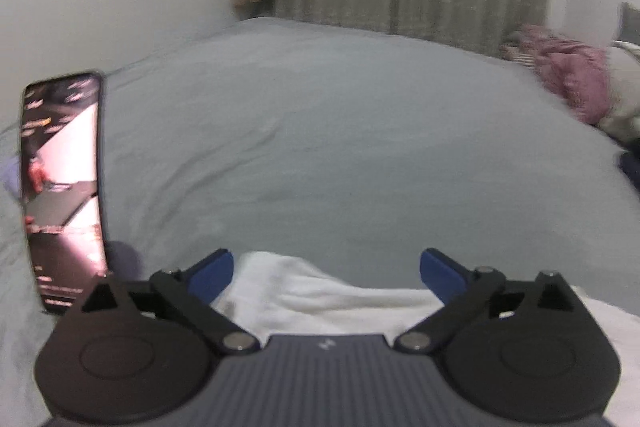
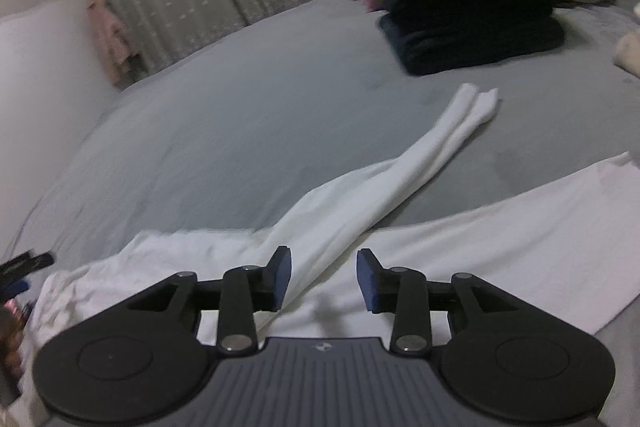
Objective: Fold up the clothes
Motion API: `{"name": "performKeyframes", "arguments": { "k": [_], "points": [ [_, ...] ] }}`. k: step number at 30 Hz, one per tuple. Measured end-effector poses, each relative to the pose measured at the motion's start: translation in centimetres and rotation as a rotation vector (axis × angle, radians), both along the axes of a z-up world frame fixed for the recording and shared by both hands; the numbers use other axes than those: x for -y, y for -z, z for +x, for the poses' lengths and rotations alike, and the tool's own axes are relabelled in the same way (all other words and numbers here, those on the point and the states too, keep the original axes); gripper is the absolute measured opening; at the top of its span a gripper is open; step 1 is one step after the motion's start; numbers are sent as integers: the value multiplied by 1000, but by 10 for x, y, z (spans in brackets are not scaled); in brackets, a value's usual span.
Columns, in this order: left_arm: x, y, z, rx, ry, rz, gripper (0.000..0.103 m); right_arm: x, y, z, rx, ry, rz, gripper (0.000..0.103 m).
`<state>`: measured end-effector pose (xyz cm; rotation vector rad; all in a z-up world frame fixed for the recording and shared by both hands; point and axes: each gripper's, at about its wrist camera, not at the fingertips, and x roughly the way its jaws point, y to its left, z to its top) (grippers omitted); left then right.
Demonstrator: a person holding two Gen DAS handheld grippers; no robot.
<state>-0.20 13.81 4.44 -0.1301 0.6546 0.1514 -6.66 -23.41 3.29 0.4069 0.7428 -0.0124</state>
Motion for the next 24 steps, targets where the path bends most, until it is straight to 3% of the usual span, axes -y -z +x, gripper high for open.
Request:
{"name": "performKeyframes", "arguments": {
  "k": [8,16,24],
  "points": [
    [93,1,-8,-38,274,-37,101,54,-2,42,-16,134,-32,36],
    [130,17,24,-99,415,-205,101,77,10,73,-17,170,-59,36],
    [165,32,47,-145,464,-203,101,70,25,109,-37,122,-144,39]
  ]
}}
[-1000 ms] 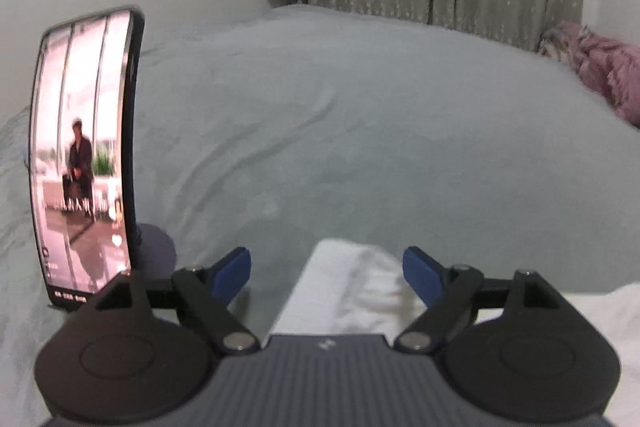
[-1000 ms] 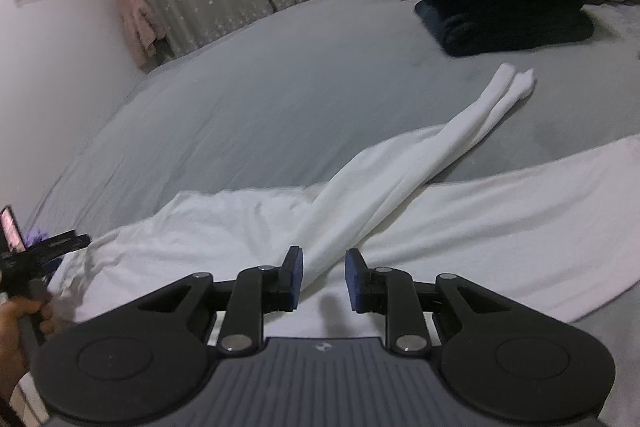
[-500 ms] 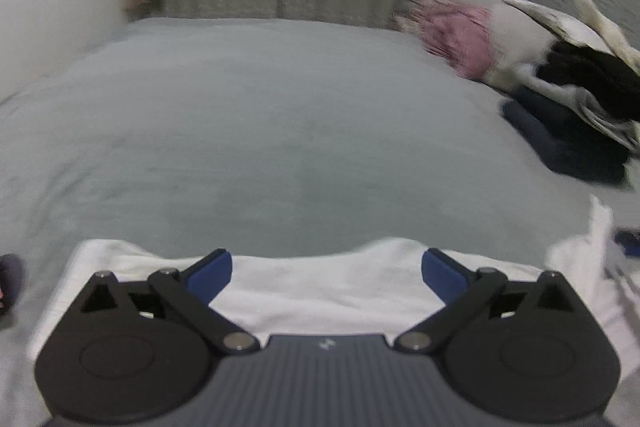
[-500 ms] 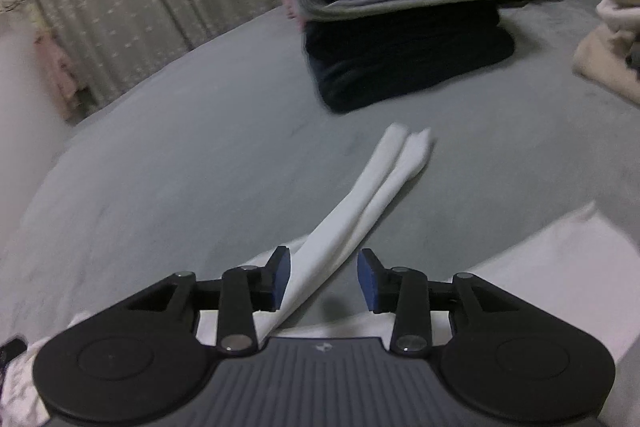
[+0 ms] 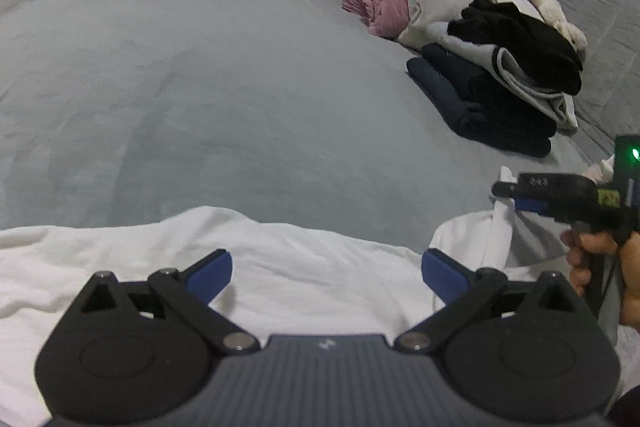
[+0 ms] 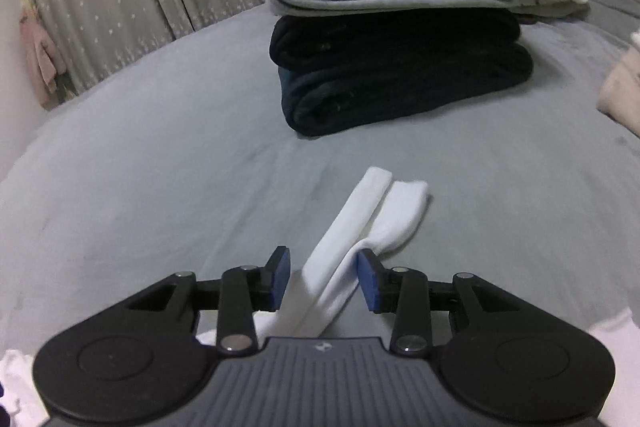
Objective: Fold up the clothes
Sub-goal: 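Move the right gripper to the pant leg cuffs and close on them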
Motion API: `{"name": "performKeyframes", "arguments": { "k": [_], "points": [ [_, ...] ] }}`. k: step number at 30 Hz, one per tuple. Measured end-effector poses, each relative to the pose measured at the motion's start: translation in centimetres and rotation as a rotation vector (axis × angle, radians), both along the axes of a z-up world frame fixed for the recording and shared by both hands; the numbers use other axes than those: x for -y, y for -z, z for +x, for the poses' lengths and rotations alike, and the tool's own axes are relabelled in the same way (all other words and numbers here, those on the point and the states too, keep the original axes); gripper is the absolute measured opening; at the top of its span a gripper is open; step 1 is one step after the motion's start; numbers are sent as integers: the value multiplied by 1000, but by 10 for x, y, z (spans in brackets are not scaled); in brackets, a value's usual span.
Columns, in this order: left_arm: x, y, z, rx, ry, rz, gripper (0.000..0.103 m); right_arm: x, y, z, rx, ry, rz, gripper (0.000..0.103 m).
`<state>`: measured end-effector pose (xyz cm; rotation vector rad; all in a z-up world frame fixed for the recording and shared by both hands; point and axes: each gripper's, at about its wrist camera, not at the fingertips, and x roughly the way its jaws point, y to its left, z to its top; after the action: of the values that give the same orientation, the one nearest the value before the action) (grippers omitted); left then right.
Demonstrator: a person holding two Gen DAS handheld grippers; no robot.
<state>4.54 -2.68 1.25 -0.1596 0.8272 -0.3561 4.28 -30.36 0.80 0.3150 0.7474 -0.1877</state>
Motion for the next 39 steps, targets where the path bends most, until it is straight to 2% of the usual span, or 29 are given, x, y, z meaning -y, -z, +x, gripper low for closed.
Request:
{"name": "performKeyframes", "arguments": {
  "k": [5,6,7,9,13,18,26,39],
  "points": [
    [15,4,-4,13,43,43,101,-7,3,1,5,-35,-82,40],
    [18,5,-4,19,52,50,101,-8,3,1,7,-33,-86,37],
    [22,5,-4,24,61,56,101,-7,3,-1,10,-28,-89,28],
    [25,6,-6,32,79,58,101,-3,0,-3,19,-14,-84,19],
    [31,4,-12,43,116,59,101,4,-11,-13,57,-8,-72,12],
    [37,0,-28,85,174,86,101,14,-21,-30,84,0,-67,11],
    [43,4,-48,87,218,116,101,47,-21,-56,61,55,27,10],
    [52,-1,-55,98,271,103,101,77,-15,-82,-16,105,-5,10]
  ]
}}
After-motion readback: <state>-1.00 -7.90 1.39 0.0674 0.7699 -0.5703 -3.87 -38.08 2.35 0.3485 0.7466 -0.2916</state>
